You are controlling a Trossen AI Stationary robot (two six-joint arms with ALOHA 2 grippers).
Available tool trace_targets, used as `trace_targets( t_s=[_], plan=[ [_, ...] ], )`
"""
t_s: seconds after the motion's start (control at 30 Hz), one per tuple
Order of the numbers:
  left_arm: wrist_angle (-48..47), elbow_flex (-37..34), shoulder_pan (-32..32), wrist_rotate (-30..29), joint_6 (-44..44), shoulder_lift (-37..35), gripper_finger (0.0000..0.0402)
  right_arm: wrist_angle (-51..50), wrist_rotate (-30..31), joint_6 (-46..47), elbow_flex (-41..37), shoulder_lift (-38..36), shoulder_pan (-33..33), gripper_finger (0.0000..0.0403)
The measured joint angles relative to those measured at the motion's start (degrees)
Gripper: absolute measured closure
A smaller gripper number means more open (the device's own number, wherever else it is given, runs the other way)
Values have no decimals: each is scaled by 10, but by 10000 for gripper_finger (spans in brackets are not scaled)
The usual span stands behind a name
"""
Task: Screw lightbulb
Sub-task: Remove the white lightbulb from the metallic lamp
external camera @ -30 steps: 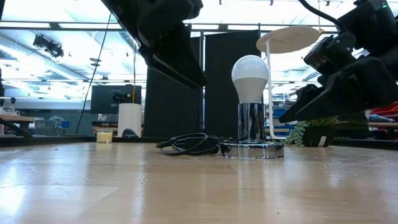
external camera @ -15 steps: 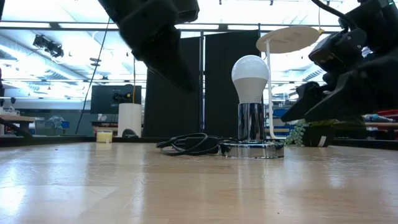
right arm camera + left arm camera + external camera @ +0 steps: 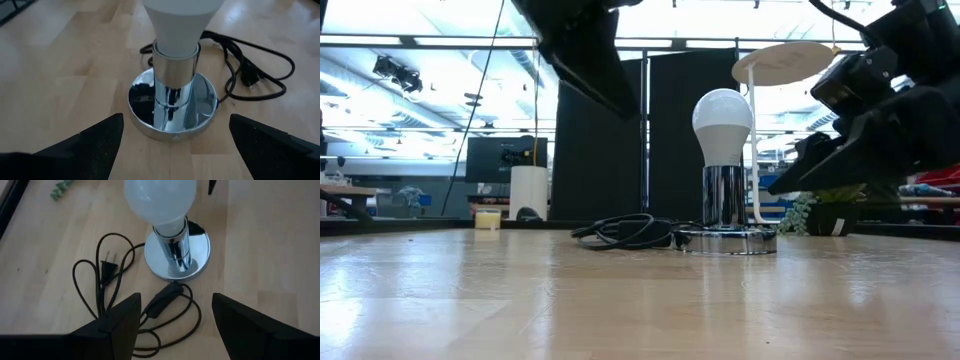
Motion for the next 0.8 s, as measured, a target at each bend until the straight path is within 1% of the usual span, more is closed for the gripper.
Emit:
trace_targets(
  t_s=[0.17,0.3,0.4,0.5,0.57,0.67,0.73,0.8],
  plan=[
    [-21,0,10,8,-14,0,154,-23,0,7,2,0,0,31],
    [-32,-1,23,33,-11,0,154,-20,4,9,2,23,-1,31],
    [-33,3,25,34,8,0,154,31,4,1,2,68,-11,31],
    [-51,33,24,22,43,1,154,100,-5,-7,3,120,-20,31],
    [-78,55,22,10,56,-1,154,126,-8,-17,12,155,-22,31],
    [-125,84,20,2,59,1,154,148,-6,-29,37,202,-23,31],
    [-136,97,20,-2,59,0,154,167,-4,-28,48,236,-23,31],
    [-141,103,20,-2,57,0,154,216,-4,-24,51,266,-23,31]
  ],
)
